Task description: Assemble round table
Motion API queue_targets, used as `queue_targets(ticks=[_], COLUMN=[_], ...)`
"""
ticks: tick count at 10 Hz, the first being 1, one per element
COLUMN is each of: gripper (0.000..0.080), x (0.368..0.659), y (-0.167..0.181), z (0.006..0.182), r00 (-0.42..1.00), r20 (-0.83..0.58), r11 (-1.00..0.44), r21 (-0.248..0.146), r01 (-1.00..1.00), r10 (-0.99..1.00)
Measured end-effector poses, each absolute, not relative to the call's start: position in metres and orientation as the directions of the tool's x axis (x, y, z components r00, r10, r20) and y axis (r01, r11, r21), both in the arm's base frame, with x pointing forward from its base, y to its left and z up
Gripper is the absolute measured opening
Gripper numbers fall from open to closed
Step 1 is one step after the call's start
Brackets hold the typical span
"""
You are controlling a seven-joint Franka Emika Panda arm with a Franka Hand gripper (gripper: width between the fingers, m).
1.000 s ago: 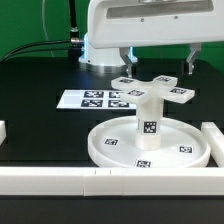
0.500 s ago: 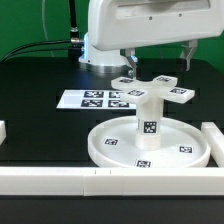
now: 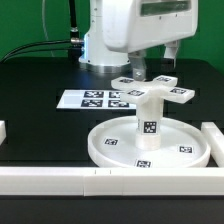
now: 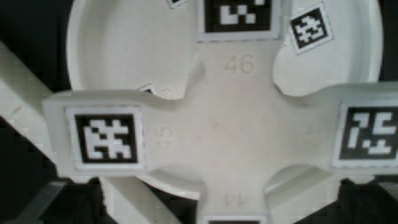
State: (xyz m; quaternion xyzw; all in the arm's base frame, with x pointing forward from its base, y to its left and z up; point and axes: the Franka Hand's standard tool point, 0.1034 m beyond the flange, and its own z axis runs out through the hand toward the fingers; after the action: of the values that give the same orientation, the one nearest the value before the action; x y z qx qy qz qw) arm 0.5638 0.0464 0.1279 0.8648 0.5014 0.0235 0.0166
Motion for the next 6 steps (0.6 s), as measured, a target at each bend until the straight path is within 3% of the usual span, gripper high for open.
queue_targets(ticks=[4,6], gripper=[0.0649,0.0649], x=[0.5639,0.5643], y=[0.0398,0.0393], z=[0.1276,0.1264], r00=[0.297,0.109], r20=[-0.001,-0.033], r11=[-0.297,-0.106], r21=[0.058,0.074], r01=[0.953,0.992], r10=[0.955,0.993])
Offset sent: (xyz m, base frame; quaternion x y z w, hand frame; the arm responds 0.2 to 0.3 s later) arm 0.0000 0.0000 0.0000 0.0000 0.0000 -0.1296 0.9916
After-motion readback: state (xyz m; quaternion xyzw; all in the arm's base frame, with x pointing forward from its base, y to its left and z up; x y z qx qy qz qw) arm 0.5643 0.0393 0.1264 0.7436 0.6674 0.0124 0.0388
